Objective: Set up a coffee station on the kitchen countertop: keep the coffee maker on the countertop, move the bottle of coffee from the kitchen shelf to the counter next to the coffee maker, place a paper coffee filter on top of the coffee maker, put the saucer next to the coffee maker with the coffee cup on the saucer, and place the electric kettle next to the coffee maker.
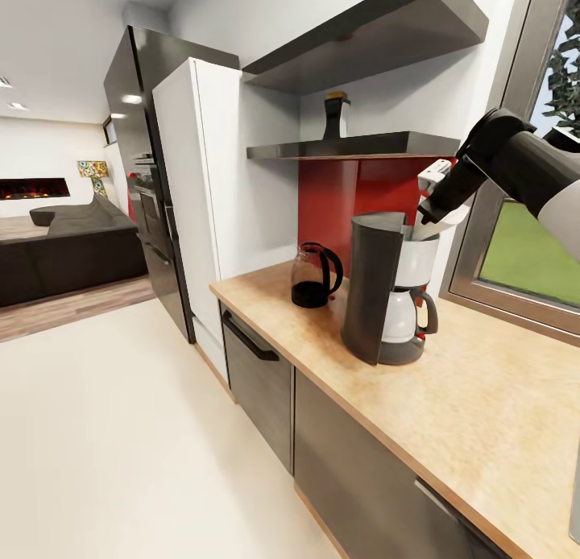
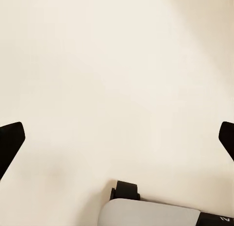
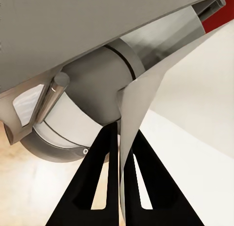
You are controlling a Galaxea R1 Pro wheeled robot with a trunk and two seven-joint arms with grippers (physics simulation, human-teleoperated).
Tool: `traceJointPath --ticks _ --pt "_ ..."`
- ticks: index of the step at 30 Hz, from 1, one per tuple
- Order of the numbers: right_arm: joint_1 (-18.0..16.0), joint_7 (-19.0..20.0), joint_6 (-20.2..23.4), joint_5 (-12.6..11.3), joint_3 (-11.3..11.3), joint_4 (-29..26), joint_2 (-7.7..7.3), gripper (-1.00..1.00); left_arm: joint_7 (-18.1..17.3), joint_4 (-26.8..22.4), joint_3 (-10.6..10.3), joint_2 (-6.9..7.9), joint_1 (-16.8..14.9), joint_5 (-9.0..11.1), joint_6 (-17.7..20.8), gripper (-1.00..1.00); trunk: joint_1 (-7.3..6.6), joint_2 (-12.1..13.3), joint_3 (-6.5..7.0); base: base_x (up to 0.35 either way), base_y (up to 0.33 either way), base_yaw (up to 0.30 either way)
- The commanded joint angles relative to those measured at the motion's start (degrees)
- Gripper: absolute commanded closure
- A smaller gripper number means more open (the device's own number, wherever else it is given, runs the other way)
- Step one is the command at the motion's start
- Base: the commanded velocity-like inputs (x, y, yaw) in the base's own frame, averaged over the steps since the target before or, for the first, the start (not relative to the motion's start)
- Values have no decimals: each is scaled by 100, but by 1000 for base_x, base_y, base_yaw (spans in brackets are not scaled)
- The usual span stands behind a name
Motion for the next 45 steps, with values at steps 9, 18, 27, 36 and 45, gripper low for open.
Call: traceJointPath --ticks 9,18,27,36,45 --pt "-6 66 18 40 16 -12 -4 100 -3 -20 5 -1 1 7 -6 -100 0 -3 -6 19 0 0" --pt "-6 68 18 39 15 -12 -4 100 -1 -33 5 -1 1 7 -8 -100 0 -3 -6 30 0 0" --pt "-6 72 18 39 16 -12 -4 100 -1 -34 5 -1 1 7 -8 -100 0 -3 -6 1 0 0" --pt "-6 75 18 39 16 -12 1 100 -2 -34 5 -1 1 7 -8 -100 0 -3 -6 0 0 0" --pt "-6 75 18 39 16 -17 11 100 -1 -34 5 -1 1 7 -8 -100 0 -3 -6 0 0 0"
